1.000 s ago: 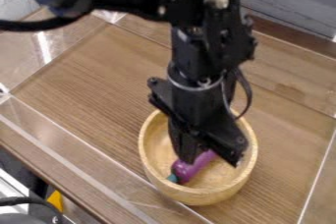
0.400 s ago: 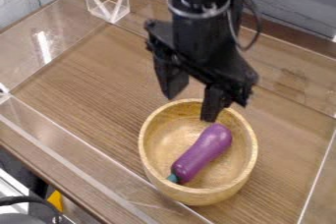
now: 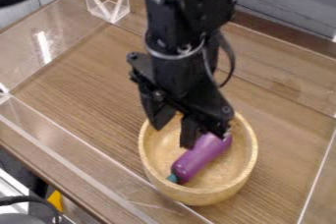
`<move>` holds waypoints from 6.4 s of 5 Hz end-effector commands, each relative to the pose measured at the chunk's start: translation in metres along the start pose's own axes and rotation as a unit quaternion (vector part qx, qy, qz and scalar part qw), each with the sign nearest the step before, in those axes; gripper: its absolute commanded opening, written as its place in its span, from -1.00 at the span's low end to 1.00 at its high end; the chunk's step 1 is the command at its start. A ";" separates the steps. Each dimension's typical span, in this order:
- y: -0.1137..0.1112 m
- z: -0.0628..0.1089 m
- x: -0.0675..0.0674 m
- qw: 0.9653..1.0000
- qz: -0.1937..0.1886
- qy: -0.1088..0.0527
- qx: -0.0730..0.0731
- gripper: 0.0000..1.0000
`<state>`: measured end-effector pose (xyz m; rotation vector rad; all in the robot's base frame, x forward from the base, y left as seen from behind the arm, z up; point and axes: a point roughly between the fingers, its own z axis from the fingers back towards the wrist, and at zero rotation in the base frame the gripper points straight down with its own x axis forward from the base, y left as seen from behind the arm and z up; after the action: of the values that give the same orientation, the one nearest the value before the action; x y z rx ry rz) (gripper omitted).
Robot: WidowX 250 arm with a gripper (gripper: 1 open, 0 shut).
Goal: Remove the purple eggplant from inside the brown bowl and put it on the table
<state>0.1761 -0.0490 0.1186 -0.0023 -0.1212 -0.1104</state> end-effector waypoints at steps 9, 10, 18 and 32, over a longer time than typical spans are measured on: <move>-0.010 -0.062 -0.002 0.999 0.024 -0.027 0.007 1.00; -0.007 -0.071 -0.005 0.999 0.040 -0.027 0.011 -1.00; 0.013 -0.024 0.010 0.996 -0.078 -0.029 -0.025 1.00; 0.032 -0.029 0.023 0.997 -0.060 -0.021 -0.054 -1.00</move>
<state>0.1969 -0.0208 0.0817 -0.1132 -0.1088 -0.2321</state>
